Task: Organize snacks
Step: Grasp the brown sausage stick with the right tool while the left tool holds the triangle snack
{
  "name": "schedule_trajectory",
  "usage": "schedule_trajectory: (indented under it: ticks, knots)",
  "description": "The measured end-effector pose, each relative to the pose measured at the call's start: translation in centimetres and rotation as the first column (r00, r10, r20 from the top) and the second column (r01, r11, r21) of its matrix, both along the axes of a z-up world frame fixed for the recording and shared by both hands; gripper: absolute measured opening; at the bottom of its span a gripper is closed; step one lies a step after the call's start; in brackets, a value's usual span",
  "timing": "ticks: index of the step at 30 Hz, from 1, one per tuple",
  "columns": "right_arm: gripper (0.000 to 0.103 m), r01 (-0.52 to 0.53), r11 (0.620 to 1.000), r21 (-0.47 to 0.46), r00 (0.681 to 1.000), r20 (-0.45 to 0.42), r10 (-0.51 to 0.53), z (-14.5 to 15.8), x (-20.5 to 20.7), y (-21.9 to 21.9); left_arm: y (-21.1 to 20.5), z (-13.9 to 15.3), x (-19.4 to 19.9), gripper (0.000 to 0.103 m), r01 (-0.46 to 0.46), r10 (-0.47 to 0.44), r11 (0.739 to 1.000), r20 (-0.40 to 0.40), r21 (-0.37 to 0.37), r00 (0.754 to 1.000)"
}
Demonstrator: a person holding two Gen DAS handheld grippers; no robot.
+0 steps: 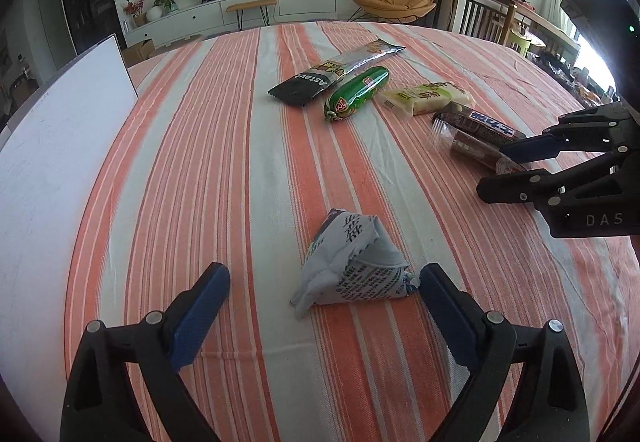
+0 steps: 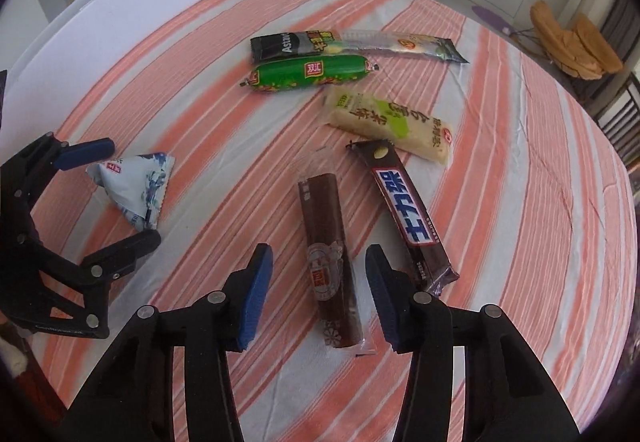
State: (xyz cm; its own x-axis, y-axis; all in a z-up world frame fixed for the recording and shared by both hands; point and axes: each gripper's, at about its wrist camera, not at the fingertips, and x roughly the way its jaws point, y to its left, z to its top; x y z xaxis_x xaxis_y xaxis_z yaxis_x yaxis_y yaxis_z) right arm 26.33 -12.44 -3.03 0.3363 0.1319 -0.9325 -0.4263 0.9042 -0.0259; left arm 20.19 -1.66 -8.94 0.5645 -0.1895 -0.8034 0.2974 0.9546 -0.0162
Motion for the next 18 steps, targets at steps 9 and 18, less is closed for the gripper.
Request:
schedule_trajectory:
  ticks: [9, 18]
  knots:
    - [0.021, 0.165, 0.977, 0.138, 0.986, -0.008, -0.165, 0.7, -5.5, -5.3, -0.3, 0.5, -0.7, 0.059, 0.035, -0.034, 0.999, 0.024, -0.012, 0.999]
    - [0.021, 0.314, 0.929, 0.194, 0.932, 0.122, -0.341, 0.9, -14.0, -9.9, 1.2, 1.1, -3.8, 0.060, 0.024, -0.023, 0.998, 0.020, -0.059, 1.000]
